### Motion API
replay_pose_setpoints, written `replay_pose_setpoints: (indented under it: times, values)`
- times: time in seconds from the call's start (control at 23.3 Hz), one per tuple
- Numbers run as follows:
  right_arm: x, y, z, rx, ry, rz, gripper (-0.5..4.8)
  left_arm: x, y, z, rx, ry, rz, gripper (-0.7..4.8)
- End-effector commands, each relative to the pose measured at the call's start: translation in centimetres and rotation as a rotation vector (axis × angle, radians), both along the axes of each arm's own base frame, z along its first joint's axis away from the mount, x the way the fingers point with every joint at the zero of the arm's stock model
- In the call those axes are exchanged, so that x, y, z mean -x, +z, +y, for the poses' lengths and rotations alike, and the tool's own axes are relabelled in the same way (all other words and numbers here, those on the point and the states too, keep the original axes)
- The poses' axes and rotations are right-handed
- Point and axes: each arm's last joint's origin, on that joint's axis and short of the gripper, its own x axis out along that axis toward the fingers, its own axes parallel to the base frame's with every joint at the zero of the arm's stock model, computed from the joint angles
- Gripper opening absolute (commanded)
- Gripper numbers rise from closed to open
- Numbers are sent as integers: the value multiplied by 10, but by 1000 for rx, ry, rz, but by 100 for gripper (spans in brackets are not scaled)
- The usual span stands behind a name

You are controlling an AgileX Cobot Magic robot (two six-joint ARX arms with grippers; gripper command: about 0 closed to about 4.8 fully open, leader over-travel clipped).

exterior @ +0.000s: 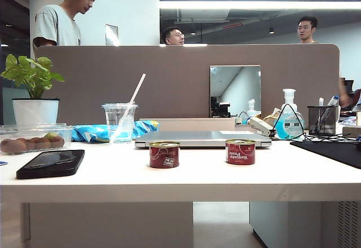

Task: Stack a can of tomatoes on the right onto the can of tomatoes on the left.

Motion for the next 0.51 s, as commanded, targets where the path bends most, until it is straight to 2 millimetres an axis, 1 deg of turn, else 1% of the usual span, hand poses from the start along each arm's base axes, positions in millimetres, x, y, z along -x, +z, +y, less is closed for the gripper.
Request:
replay_pose_setpoints:
  times: [0.04,0.43,0.47,0.51]
  values:
    - [-1,-2,0,-4,-1,0,-1,0,2,0,-1,-5,-13,-4]
    - [-1,0,0,-4,-1,-9,-1,0,3,0,1,-5,-14,-4]
    - [0,6,0,-9,-1,-47,-1,1,8,-1,21,-20,-33,-4]
    - [1,17,0,-15,-1,-98,-1,3,18,-2,41,-69,-62,-5]
